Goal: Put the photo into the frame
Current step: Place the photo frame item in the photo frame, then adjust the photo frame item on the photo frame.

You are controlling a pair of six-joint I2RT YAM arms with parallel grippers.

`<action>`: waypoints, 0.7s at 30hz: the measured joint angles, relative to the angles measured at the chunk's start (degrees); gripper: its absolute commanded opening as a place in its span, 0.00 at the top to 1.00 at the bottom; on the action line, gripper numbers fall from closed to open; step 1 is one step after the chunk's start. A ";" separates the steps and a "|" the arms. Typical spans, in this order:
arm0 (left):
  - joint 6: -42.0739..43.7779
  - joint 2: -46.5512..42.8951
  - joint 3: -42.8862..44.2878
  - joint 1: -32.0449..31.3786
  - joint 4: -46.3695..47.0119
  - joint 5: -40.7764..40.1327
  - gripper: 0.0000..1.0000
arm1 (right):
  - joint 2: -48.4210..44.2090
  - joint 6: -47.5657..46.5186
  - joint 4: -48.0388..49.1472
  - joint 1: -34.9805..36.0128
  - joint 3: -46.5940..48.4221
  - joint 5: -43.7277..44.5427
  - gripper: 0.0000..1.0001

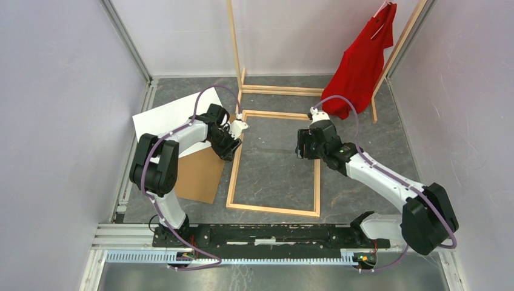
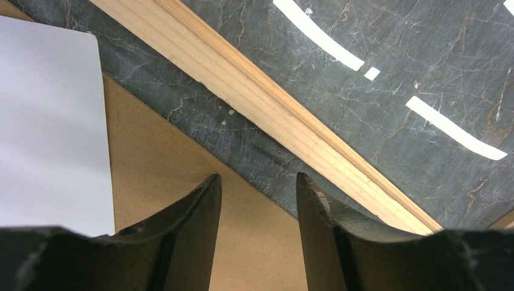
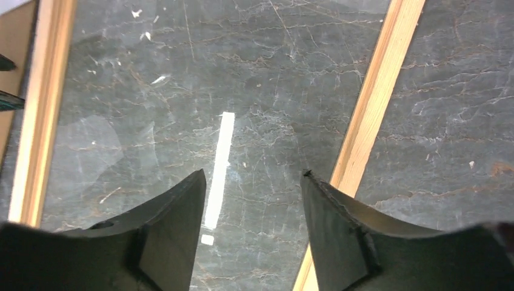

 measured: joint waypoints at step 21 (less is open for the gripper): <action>0.02 0.02 0.11 0.85 -0.31 1.25 0.45 | -12.61 0.85 -19.45 15.13 -8.52 0.04 1.00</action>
